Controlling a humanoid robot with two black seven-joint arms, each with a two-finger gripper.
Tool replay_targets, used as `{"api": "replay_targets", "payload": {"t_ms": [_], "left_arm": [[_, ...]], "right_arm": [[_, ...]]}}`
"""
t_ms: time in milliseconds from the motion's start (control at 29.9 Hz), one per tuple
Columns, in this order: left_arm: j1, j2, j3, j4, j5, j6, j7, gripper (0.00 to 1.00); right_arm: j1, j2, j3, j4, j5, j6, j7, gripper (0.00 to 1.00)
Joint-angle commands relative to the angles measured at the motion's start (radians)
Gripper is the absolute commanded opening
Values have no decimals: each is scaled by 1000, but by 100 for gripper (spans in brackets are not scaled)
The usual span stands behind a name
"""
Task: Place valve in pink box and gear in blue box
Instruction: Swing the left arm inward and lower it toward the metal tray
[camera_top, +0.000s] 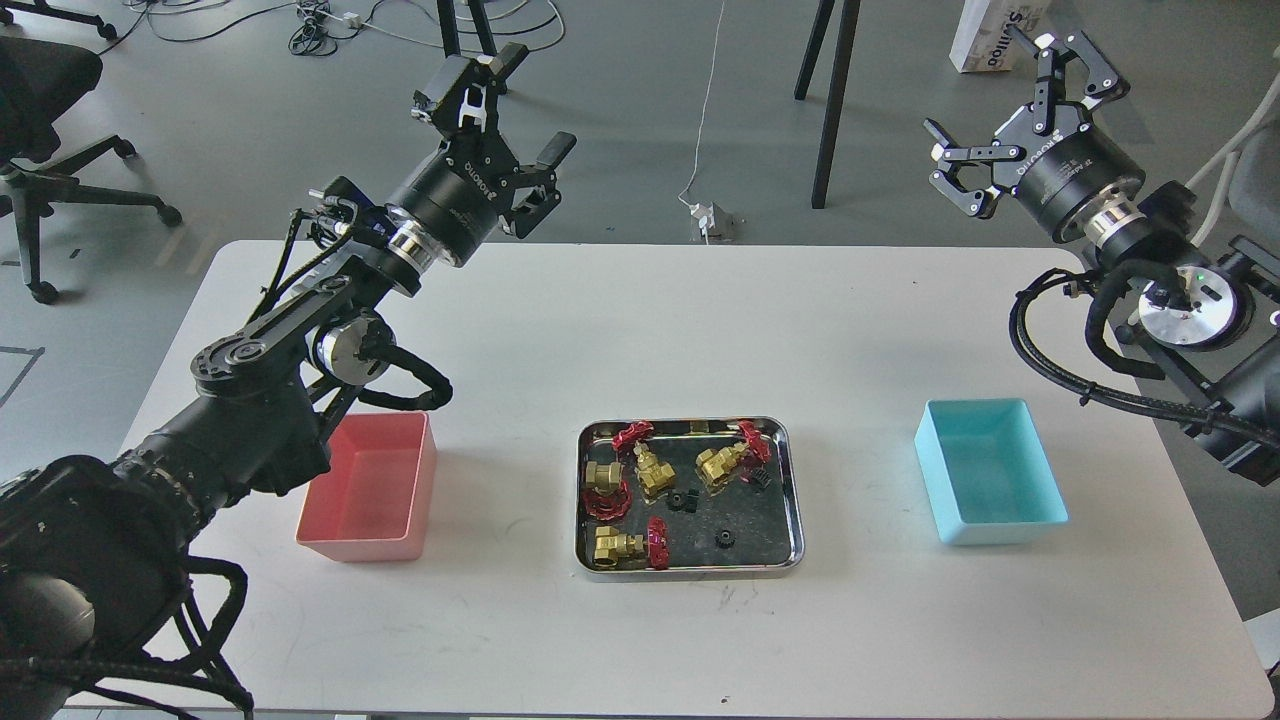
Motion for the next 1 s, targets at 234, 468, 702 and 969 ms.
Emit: {"api": "replay_targets", "payload": {"t_ms": [234, 468, 702, 969], "left_arm": [[-7, 36, -82, 11, -239, 0, 0, 100], [-6, -25, -107, -83, -329, 0, 0, 100], [-87, 54, 0, -286, -136, 0, 0, 100], [-334, 231, 486, -433, 45, 0, 0, 100]], "right_arm": [[8, -9, 84, -10, 44, 0, -2, 100], [98, -44, 109, -10, 62, 0, -2, 100], [97, -73, 107, -7, 64, 0, -2, 100], [87, -86, 115, 2, 62, 0, -2, 100]]}}
